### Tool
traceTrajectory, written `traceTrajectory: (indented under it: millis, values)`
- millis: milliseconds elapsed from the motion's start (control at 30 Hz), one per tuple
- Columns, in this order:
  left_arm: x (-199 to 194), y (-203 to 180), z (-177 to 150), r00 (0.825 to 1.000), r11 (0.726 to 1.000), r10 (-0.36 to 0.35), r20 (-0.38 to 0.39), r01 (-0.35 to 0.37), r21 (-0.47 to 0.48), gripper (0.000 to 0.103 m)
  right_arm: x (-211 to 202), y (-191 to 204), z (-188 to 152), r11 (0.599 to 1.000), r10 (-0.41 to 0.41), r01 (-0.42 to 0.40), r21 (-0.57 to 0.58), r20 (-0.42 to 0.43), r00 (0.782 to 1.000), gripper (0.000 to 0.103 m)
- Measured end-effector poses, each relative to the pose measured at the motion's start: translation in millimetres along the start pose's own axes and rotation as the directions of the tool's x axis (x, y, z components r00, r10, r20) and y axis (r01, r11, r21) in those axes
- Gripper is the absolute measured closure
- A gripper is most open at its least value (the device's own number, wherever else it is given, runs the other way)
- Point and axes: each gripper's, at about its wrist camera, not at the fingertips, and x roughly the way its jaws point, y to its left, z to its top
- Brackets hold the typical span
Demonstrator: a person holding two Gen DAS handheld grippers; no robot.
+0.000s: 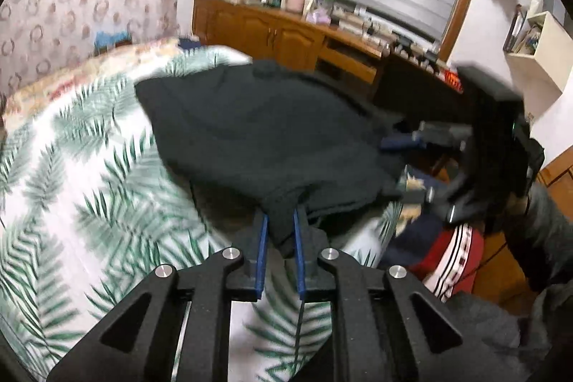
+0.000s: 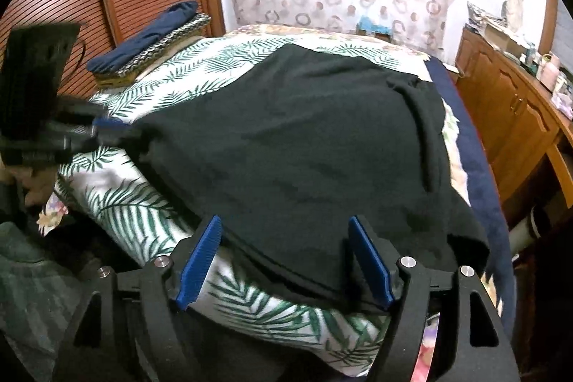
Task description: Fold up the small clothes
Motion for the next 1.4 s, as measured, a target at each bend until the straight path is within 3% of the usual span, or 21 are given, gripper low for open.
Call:
traceTrajectory:
  millis: [200, 400, 567, 633, 700, 800, 1000, 1100, 1400]
  values:
    - [-2.0, -0.4, 31.8, 0.997, 0.999, 0.021, 0.068, -0.023, 0.027, 0.090, 5.0, 5.3, -4.2, 0.999, 0.013, -0.014, -0.032, -0.030, 0.999, 0.028]
    - [-0.9, 7.1, 44.9, 0.994, 0.999, 0.046, 0.102, -0.049, 0.021, 0.090, 12.0, -22.2, -1.7, 0.997, -0.077, 0.076, -0.018, -0.059, 0.995, 0.028]
    - [-3.6, 12.2, 42.6, 0.992, 0.998, 0.056, 0.113, -0.058, 0.012, 0.090, 8.4, -34.0, -4.7, 0.995, -0.097, 0.096, -0.020, -0.053, 0.994, 0.029]
    - [-5.4, 16.9, 42.7, 0.991, 0.998, 0.059, 0.118, -0.060, 0.003, 0.090, 7.4, -33.5, -3.1, 0.993, -0.111, 0.110, -0.036, -0.047, 0.993, 0.046]
    - [-6.0, 20.9, 42.7, 0.991, 0.998, 0.064, 0.118, -0.064, -0.002, 0.090, 6.7, -37.7, 0.1, 0.993, -0.108, 0.105, -0.046, -0.049, 0.993, 0.077]
    - [-3.2, 31.4, 50.2, 0.989, 0.996, 0.087, 0.117, -0.087, -0.010, 0.090, 2.7, -38.5, 14.0, 0.992, -0.106, 0.105, -0.071, -0.015, 0.994, 0.091]
    - [5.1, 55.2, 76.0, 0.980, 0.988, 0.151, 0.127, -0.151, -0.014, 0.090, -9.7, -47.0, 71.7, 0.984, -0.139, 0.151, -0.091, 0.124, 0.982, 0.093]
    - [15.5, 70.5, 90.8, 0.975, 0.983, 0.185, 0.123, -0.185, -0.015, 0.090, -0.4, -49.7, 97.6, 0.980, -0.145, 0.163, -0.117, 0.155, 0.977, 0.093]
    - [64.1, 119.7, 121.1, 0.974, 0.974, 0.223, 0.043, -0.221, -0.055, 0.090, 74.3, -91.5, 149.9, 0.991, -0.077, 0.086, -0.104, 0.085, 0.993, 0.093]
